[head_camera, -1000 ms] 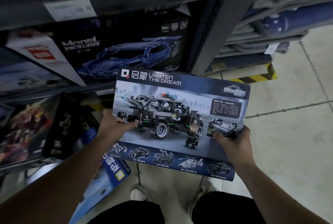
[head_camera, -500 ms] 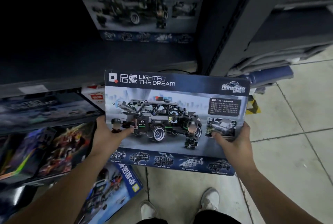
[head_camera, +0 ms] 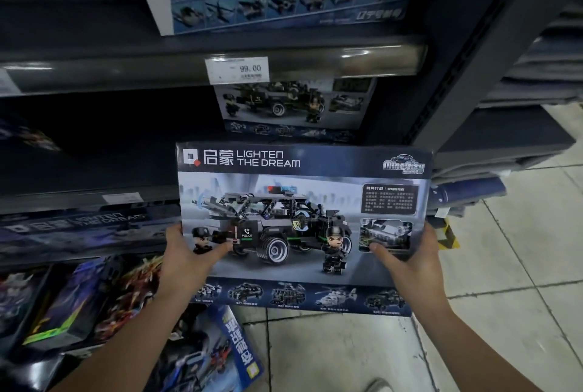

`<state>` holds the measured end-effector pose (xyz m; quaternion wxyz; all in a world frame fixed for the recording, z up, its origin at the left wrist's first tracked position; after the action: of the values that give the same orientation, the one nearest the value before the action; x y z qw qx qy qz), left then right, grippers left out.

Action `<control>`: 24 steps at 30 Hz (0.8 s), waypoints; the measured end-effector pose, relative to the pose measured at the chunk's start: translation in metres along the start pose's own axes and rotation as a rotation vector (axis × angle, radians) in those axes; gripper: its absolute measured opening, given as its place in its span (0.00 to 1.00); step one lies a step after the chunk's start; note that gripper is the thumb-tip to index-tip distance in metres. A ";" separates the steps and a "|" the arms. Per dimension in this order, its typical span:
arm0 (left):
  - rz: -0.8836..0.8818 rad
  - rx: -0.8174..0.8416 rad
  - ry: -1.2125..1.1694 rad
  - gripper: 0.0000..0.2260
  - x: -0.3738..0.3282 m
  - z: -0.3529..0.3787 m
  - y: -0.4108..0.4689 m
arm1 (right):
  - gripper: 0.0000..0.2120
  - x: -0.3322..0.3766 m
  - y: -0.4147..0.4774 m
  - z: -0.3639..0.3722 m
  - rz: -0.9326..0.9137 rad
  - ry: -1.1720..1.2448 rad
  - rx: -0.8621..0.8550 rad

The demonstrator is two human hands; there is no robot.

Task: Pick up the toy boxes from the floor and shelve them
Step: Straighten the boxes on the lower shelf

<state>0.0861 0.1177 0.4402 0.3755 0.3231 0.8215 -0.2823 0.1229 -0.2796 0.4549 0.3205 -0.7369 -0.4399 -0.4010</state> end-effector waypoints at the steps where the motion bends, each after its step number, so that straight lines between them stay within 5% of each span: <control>1: -0.009 -0.003 -0.005 0.41 0.002 -0.003 0.003 | 0.33 0.003 -0.001 0.005 -0.005 0.000 0.002; 5: -0.021 -0.011 -0.004 0.44 0.010 -0.011 0.018 | 0.35 0.012 0.002 0.024 -0.028 -0.028 0.003; 10: -0.031 -0.032 -0.028 0.41 0.016 -0.012 0.041 | 0.48 0.014 0.016 0.044 -0.025 -0.092 -0.010; 18: -0.003 -0.124 -0.012 0.36 0.011 -0.001 0.067 | 0.46 0.023 0.053 0.076 -0.070 -0.134 0.012; 24: -0.029 -0.141 -0.007 0.41 0.000 0.016 0.094 | 0.48 0.031 0.091 0.097 -0.104 -0.060 0.048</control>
<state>0.1630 0.1659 0.4101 0.3961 0.2831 0.8426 -0.2303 0.2445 -0.2241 0.4254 0.3034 -0.7169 -0.4963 -0.3843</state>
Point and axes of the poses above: each hand's wrist, its own y-axis towards the middle knuckle, its own z-axis out of the palm, x = y × z, the point moved 6 cm from there along y, towards the middle knuckle, and after that the axes turned 9 degrees about -x, right-handed, at the moved point
